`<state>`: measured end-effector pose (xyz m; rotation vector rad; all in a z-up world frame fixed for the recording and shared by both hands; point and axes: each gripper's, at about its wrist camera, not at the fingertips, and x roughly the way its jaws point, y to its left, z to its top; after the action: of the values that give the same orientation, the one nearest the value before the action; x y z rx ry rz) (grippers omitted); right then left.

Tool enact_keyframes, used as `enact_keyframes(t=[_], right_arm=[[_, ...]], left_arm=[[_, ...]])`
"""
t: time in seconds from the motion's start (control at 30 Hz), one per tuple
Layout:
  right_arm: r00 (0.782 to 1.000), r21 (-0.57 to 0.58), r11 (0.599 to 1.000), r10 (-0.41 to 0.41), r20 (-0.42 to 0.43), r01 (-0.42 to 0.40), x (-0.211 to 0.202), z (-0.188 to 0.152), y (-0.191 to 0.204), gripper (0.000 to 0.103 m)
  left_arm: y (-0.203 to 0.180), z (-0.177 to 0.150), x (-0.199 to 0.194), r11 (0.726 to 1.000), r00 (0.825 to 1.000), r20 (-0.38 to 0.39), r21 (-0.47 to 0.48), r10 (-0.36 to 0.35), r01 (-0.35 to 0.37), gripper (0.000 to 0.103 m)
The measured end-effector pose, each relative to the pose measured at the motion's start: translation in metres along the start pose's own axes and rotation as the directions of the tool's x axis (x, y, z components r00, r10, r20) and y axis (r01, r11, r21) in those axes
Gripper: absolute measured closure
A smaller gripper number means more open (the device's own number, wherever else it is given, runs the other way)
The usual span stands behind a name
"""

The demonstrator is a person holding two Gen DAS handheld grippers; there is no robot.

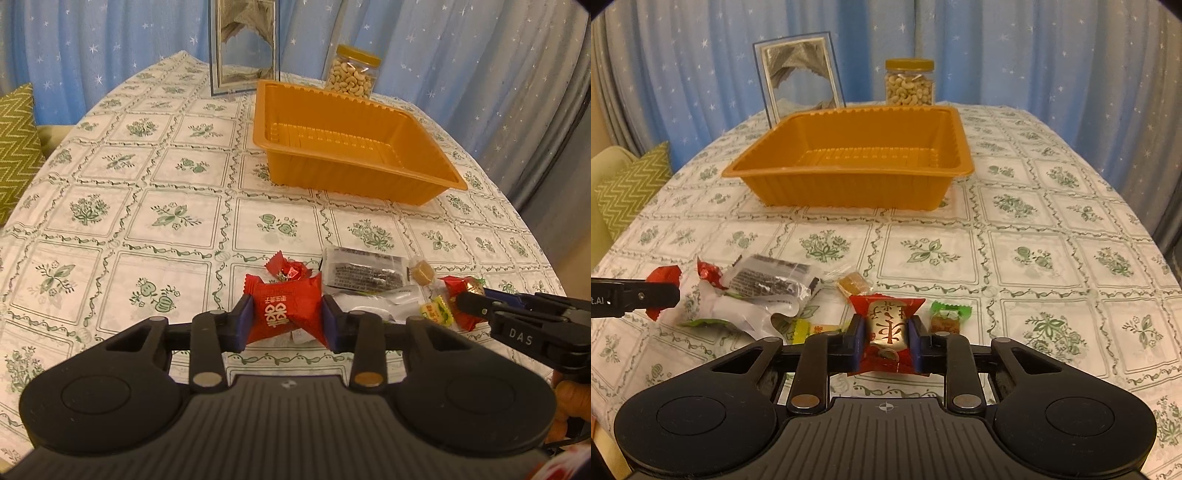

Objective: Organize snacks
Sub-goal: 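Grasp the red pastry packet with the left tool while the right tool grasps the gold bar, then carry the red packet and gold bar over the orange tray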

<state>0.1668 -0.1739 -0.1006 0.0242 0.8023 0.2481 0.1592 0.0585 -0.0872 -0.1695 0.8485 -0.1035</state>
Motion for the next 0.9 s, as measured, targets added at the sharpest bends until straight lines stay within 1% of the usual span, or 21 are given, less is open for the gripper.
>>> enact_keyframes(t=[0.43,0.9], right_arm=[[0.999,0.031,1.000,0.003,0.043,-0.005,-0.046,0.009,0.004,0.078],[0.997,0.028,1.000,0.012,0.072,-0.014,-0.076,0.022,0.015,0.078]], left_arm=[[-0.020,0.004,-0.034,1.000,0.999,0.044,0.024,-0.012,0.011,0.069],[-0.039,0.014,-0.062,0.998,0.997,0.070,0.050,-0.037,0.034,0.069]])
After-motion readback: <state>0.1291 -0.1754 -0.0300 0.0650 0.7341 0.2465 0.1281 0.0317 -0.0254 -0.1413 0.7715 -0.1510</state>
